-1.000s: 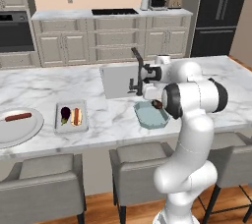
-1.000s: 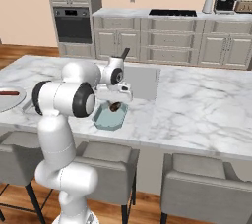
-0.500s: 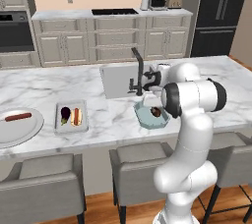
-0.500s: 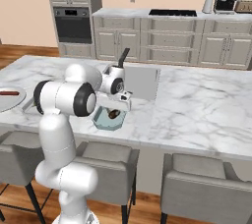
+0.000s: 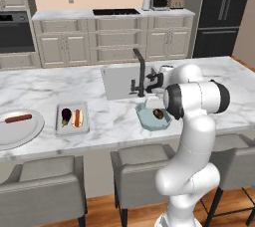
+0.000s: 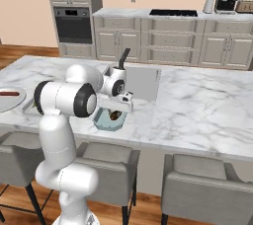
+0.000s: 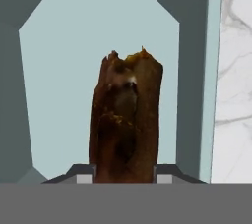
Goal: Place one cooked food and one vegetable from the large plate to each tupperware container.
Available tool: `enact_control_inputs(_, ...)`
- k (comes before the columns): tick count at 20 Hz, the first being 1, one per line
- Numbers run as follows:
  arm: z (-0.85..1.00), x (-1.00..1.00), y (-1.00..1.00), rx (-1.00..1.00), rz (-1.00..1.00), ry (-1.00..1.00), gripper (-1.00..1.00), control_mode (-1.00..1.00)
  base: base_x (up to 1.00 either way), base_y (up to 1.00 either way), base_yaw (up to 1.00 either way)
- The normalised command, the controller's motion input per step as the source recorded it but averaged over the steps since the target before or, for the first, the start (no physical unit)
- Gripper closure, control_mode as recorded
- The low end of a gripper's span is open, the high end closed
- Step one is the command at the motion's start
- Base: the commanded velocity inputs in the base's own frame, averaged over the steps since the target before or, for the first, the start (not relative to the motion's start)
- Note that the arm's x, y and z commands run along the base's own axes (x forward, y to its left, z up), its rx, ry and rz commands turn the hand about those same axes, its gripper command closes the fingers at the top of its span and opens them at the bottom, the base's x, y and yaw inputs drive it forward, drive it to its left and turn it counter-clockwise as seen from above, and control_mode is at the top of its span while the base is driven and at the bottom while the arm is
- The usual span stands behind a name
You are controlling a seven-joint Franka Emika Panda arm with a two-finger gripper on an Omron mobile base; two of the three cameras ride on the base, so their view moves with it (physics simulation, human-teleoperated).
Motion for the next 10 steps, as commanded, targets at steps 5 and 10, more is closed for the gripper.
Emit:
enact_control_inputs(5, 0.00, 0.00, 0.02, 0.00, 0.00, 0.00, -1.00, -1.00, 0.00, 0.00, 0.00)
enact_control_inputs(10, 0.07, 0.00, 0.11, -0.03, 0.00, 0.00, -1.00, -1.00, 0.00, 0.00, 0.00)
